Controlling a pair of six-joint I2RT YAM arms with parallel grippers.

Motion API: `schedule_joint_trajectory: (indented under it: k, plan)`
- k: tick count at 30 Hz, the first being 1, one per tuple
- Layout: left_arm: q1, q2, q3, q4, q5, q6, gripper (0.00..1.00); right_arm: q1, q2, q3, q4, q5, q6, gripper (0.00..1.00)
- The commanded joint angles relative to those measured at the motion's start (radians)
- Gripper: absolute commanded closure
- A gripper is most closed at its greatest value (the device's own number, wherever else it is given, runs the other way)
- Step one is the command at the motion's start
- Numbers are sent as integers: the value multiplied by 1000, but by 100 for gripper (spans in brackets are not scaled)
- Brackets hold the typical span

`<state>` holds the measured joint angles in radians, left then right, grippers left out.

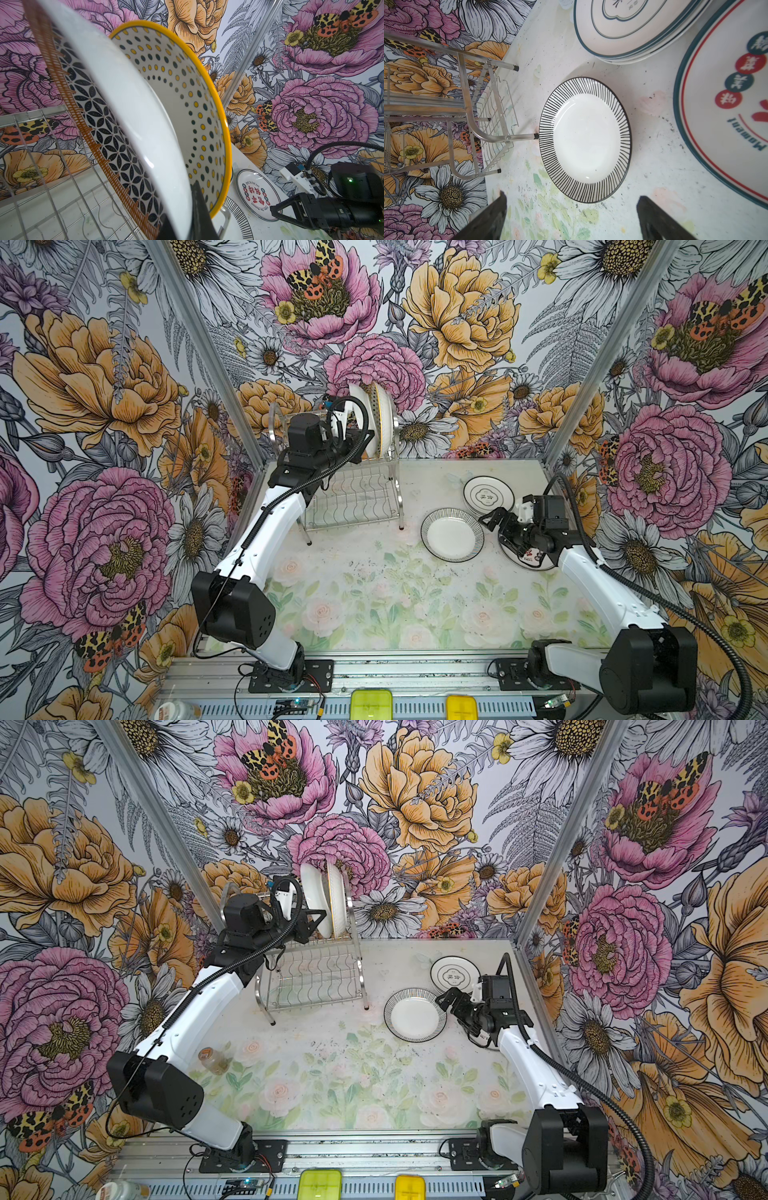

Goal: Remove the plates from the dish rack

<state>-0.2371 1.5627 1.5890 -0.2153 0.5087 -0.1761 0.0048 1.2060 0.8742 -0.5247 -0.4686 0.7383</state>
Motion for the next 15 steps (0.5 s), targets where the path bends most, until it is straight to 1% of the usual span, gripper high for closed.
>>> schedule_joint_trajectory:
  k: [1, 6, 15]
  plan:
    - [25, -73, 85, 76, 11, 60, 100, -9, -26, 0, 1, -10, -17, 1]
    - [13, -79, 101, 12, 29, 107, 100, -9, -21, 9, 0, -14, -20, 1]
    - [4, -97, 149, -84, -5, 178, 100, -9, -16, 17, 0, -15, -20, 1]
